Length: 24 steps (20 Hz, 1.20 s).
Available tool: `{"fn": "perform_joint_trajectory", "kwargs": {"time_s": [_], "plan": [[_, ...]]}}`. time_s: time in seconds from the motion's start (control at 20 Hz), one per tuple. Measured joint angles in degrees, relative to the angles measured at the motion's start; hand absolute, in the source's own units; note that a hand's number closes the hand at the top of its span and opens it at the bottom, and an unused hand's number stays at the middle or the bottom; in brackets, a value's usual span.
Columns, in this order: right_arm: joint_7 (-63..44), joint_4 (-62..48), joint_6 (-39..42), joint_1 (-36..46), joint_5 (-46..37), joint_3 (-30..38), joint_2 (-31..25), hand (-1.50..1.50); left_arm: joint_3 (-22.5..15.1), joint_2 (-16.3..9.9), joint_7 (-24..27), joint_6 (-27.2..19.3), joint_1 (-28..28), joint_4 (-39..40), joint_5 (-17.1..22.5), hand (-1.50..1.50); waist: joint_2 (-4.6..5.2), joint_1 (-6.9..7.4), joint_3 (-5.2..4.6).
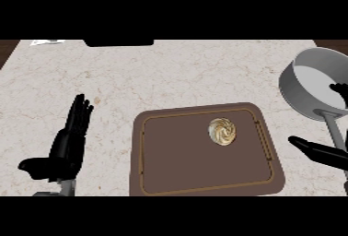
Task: Pick the cupcake from the tray and place it in the pot
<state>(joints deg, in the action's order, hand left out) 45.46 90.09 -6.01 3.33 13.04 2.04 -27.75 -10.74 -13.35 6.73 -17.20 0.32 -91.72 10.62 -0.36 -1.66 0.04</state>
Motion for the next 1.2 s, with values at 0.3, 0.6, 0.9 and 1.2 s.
{"fn": "perform_joint_trajectory", "kwargs": {"time_s": [0.3,0.6,0.9,1.2], "plan": [[0.5,13.9,-2.2,-12.8,-7.0,-2.0,-0.7,-1.50,-0.3,1.5,1.5,-0.3,0.3,0.5,-1.2,0.00,0.06,0.36,-0.09],[-12.2,20.3,-3.3,-18.7,-20.5,-5.7,-8.7,-1.50,-0.4,2.0,1.3,-0.4,-0.2,0.5,-1.6,0.00,0.19,0.73,-0.27],[-31.6,27.1,-1.5,-18.9,-33.7,-12.4,-12.1,-1.50,0.1,2.0,1.4,0.6,-1.7,1.8,-1.5,0.00,0.37,1.48,-0.24],[-46.3,27.4,3.1,-11.2,-42.4,-20.0,-6.6,-1.50,0.3,2.9,1.6,1.4,-1.5,1.9,-2.1,0.00,0.39,1.96,-0.12]]}}
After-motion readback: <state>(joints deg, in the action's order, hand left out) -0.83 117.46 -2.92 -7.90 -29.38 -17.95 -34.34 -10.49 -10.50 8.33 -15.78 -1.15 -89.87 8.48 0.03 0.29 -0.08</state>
